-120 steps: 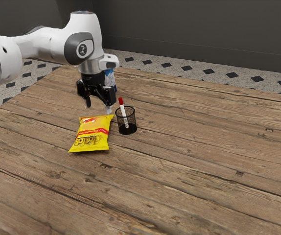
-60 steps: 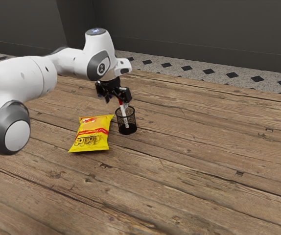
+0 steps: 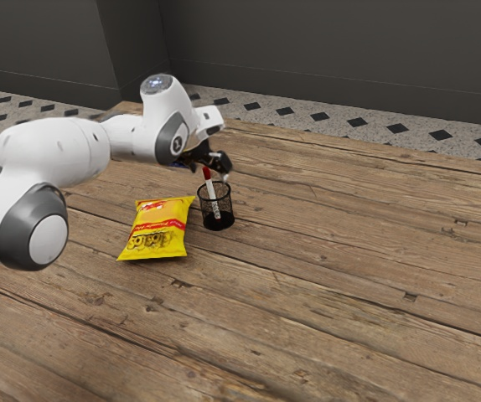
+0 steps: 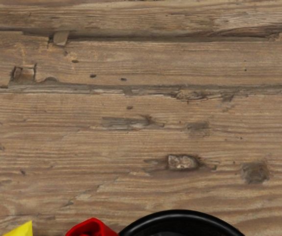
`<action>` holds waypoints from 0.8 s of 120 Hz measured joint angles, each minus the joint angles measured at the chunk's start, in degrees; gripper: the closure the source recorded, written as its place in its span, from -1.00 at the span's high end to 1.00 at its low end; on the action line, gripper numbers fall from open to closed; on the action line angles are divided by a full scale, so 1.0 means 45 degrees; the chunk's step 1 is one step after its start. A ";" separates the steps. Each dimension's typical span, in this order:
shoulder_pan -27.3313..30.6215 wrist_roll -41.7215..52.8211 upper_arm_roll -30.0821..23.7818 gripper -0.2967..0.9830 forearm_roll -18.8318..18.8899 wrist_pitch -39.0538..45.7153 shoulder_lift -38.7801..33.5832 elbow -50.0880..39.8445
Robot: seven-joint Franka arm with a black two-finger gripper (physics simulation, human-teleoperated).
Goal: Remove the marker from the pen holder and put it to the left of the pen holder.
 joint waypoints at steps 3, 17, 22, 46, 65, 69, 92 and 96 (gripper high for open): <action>0.0021 0.0005 0.0000 0.54 -0.0116 0.0115 0.0040 -0.0014; 0.0076 0.0028 0.0000 0.54 -0.0436 0.0556 0.0198 -0.0020; 0.0134 0.0034 0.0000 0.54 -0.0506 0.0685 0.0239 -0.0019; 0.0304 0.0071 0.0001 0.54 -0.0679 0.1041 0.0415 -0.0038; 0.0290 0.0097 0.0005 0.40 -0.0685 0.1157 0.0388 -0.0063; 0.0290 0.0103 0.0012 0.26 -0.0680 0.1173 0.0380 -0.0111; 0.0288 0.0133 0.0022 -0.36 -0.0641 0.1220 0.0301 -0.0193; 0.0288 0.0129 0.0031 -0.42 -0.0624 0.1225 0.0293 -0.0194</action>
